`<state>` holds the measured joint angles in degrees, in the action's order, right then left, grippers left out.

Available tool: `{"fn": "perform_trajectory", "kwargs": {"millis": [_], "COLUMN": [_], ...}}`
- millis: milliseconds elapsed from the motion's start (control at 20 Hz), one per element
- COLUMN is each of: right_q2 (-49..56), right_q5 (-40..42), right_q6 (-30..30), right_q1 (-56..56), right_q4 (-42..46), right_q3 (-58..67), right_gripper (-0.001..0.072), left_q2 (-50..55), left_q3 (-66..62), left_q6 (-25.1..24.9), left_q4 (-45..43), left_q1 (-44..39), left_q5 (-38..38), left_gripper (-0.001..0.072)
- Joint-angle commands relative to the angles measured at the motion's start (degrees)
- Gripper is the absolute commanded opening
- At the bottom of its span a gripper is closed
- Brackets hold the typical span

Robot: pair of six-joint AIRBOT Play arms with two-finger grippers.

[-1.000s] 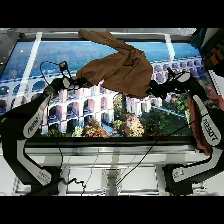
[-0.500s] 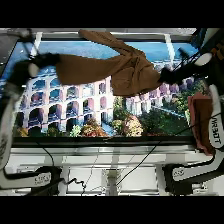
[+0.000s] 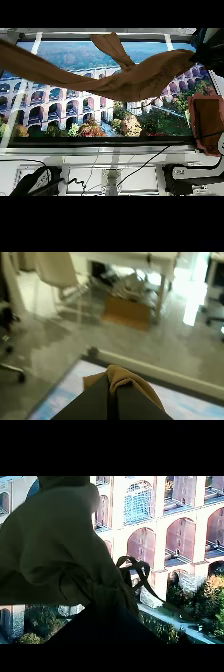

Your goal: Fold the clothes and pants, and hang the long-sleeved shirts on hangers.

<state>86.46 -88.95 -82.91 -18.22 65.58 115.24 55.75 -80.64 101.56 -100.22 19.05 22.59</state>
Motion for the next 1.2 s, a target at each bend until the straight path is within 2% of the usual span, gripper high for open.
{"fn": "perform_trajectory", "kwargs": {"millis": [0,150,250,400,500,650,800,900,1050,1150], "right_q2": [-3.39,-7.65,-11.67,-19.41,-23.02,-23.69,-20.72,-16.61,-8.61,-2.93], "right_q5": [-5.11,-6.88,-7.61,-8.52,-8.28,-7.23,-5.70,-0.63,8.59,13.49], "right_q6": [1.64,1.51,1.42,1.44,1.40,-0.07,0.17,2.14,2.25,2.23], "right_q1": [-0.72,-0.70,-0.70,-0.66,-0.66,-0.66,-0.66,-0.66,-0.63,-0.63], "right_q4": [1.25,0.79,0.79,2.01,5.88,10.16,10.38,10.34,10.12,9.46], "right_q3": [1.60,1.46,0.96,-0.90,-2.05,-6.95,-19.12,-27.23,-32.59,-32.74], "right_gripper": [0.0029,0.0029,0.0029,0.0028,0.0028,0.0027,0.0028,0.0028,0.0028,0.0029], "left_q2": [-5.55,-6.95,-7.06,-9.03,-10.32,-10.32,-9.73,-8.20,-3.93,-0.04], "left_q3": [-0.07,-0.04,-0.04,0.02,0.13,4.26,15.19,22.38,28.22,28.33], "left_q6": [-3.43,-3.63,-6.51,-7.10,-7.10,-7.10,-7.08,-7.10,-7.08,-7.08], "left_q4": [-0.31,-0.57,-2.08,-2.89,-2.82,-0.24,4.46,9.79,19.34,20.83], "left_q1": [6.51,10.62,12.22,13.70,13.66,13.62,13.53,13.51,10.80,6.38], "left_q5": [5.27,17.81,23.06,24.55,27.23,30.69,30.49,27.85,16.87,8.83], "left_gripper": [0.0018,0.0019,0.0018,0.0018,0.0018,0.0018,0.0019,0.0018,0.0018,0.0018]}}
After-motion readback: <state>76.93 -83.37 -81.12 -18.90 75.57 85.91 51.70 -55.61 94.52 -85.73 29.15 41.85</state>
